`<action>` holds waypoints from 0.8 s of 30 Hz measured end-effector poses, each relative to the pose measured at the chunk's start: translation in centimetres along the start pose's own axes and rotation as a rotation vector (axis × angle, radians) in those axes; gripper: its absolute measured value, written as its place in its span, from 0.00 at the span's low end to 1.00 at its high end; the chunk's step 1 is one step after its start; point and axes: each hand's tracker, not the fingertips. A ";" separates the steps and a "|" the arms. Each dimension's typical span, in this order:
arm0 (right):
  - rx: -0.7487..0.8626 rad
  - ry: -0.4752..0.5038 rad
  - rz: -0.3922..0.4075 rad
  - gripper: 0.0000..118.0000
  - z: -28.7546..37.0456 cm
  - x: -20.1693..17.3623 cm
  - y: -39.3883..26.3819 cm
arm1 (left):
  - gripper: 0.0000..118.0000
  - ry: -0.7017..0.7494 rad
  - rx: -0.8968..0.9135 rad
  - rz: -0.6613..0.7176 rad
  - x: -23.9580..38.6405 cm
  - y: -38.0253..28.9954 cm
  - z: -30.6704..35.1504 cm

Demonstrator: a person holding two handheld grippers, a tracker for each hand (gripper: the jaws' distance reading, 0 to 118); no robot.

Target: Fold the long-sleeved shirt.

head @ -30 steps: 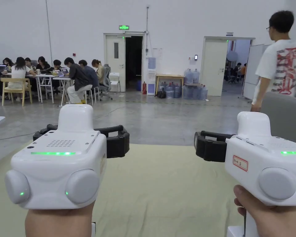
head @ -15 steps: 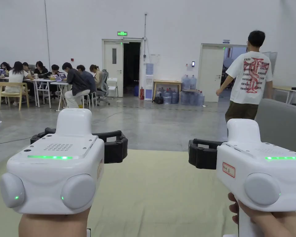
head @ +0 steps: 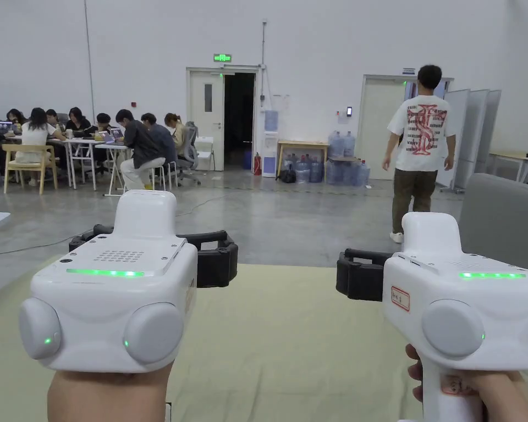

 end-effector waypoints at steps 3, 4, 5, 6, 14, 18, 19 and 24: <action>0.005 0.021 -0.013 1.00 0.1 0.1 0.0 | 1.00 0.001 -0.003 -0.005 0.0 -0.1 -0.1; 0.006 0.023 -0.020 1.00 0.2 0.1 0.0 | 1.00 0.000 -0.004 -0.006 0.1 -0.2 -0.1; 0.009 0.025 -0.027 1.00 0.2 0.2 0.0 | 1.00 -0.001 -0.006 -0.006 0.1 -0.2 -0.2; 0.007 0.024 -0.031 1.00 0.2 0.2 0.1 | 1.00 -0.003 -0.009 -0.004 0.1 -0.2 -0.2; -0.006 0.007 -0.033 1.00 -0.3 0.3 0.2 | 1.00 -0.008 -0.010 -0.003 0.1 -0.3 -0.5; -0.010 0.021 -0.035 1.00 -0.4 0.3 0.1 | 1.00 -0.014 -0.019 0.011 -0.2 -0.3 -0.7; -0.011 0.023 -0.033 1.00 -0.5 0.2 0.1 | 1.00 -0.012 -0.018 0.012 -0.2 -0.3 -0.7; -0.014 0.013 -0.015 1.00 -0.7 -0.3 0.0 | 1.00 -0.007 -0.020 0.002 -0.3 -0.5 -0.9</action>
